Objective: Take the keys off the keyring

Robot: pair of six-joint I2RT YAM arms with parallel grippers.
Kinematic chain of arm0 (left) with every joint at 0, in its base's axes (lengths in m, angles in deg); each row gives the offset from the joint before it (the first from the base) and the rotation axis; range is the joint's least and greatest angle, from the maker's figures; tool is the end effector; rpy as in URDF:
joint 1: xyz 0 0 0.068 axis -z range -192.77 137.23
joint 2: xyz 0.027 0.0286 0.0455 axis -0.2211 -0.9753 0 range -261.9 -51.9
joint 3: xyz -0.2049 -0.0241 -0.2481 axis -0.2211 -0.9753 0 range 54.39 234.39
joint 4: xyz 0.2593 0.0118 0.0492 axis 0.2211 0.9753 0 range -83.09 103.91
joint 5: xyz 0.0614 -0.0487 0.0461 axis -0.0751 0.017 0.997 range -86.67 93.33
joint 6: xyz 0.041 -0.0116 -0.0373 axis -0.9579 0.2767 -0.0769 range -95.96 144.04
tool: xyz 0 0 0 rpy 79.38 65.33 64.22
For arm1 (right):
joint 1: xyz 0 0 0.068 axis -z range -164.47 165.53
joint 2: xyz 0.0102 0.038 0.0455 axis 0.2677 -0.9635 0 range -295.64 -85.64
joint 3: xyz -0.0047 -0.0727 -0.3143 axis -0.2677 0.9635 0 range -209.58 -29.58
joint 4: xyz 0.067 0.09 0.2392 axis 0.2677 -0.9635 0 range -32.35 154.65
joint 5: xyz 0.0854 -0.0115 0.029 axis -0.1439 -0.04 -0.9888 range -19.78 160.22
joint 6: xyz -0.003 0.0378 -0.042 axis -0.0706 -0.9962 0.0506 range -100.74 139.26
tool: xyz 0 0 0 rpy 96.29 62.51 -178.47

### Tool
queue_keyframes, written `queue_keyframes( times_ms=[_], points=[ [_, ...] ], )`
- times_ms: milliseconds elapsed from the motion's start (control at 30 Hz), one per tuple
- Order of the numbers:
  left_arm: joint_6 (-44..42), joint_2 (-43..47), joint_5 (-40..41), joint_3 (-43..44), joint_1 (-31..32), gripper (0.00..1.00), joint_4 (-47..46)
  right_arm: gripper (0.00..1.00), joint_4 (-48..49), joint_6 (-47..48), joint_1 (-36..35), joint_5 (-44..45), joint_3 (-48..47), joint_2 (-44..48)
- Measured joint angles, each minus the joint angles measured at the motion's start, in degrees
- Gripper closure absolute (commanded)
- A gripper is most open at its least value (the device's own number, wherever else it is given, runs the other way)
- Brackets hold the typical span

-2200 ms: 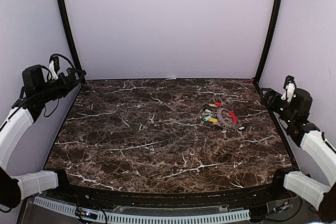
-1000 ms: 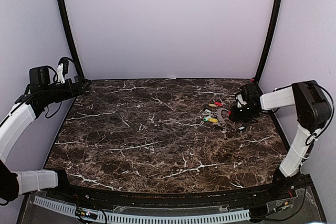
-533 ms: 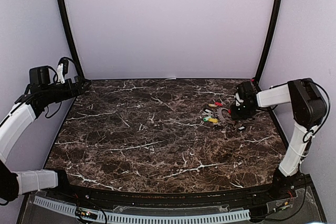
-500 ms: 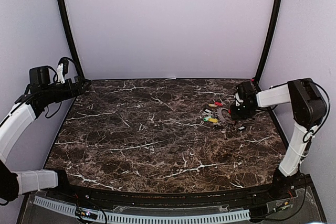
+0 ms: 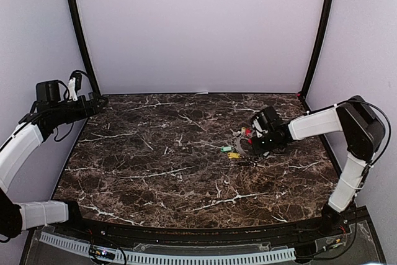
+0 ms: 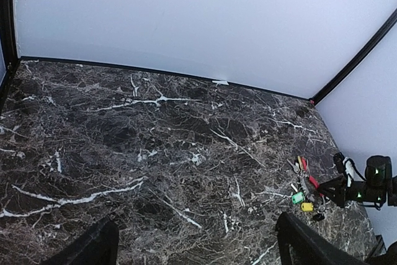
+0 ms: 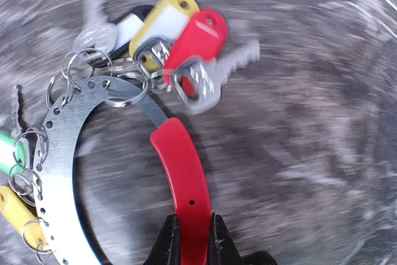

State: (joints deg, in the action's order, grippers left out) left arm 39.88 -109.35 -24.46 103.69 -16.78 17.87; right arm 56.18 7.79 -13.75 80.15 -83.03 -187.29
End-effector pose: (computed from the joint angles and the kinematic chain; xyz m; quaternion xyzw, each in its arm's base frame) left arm 0.2081 -0.0039 0.3678 0.0009 0.8030 -0.2526 0.5398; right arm 0.3137 0.1680 0.1830 -0.1232 0.9467 0.0217 0.2967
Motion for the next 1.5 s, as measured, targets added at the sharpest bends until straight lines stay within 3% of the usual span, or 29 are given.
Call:
queue_keyframes(
  times_ms=[333,533,633,733,833,933,1133,1267,1500],
  points=[
    [0.44,0.00,-0.46,-1.68,1.25,0.16,-0.66,0.98,-1.57,-2.67,-18.21,-0.92,0.33,1.16],
    [2.32,-0.37,1.14,-2.14,11.30,0.18,-2.05,0.98,0.52,-3.91,-22.03,0.02,2.36,5.64],
    [4.79,-1.11,1.51,-4.59,19.28,0.18,-6.10,0.97,2.49,-3.76,-22.14,0.22,3.26,8.37],
    [6.97,-4.13,2.01,-7.65,27.02,0.19,-10.43,0.90,3.91,-3.72,-22.16,0.24,3.23,9.07],
    [8.74,-11.19,3.45,-8.39,33.68,0.22,-14.14,0.79,3.19,-4.31,-22.18,0.52,3.23,9.07],
    [9.68,-17.57,5.11,-8.39,37.94,0.23,-17.70,0.75,1.31,-6.88,-22.12,1.22,3.32,9.14],
    [12.09,-24.85,6.12,-8.44,41.90,0.28,-27.15,0.73,0.81,-16.26,-19.50,-2.45,9.07,13.40],
    [13.62,-29.16,5.86,-7.98,43.39,0.43,-33.68,0.72,1.68,-22.16,-16.28,-6.47,12.85,15.15],
    [14.69,-41.18,3.69,-3.65,46.38,0.49,-38.34,0.63,5.53,-26.53,-12.41,-12.37,13.49,14.82]
  ],
)
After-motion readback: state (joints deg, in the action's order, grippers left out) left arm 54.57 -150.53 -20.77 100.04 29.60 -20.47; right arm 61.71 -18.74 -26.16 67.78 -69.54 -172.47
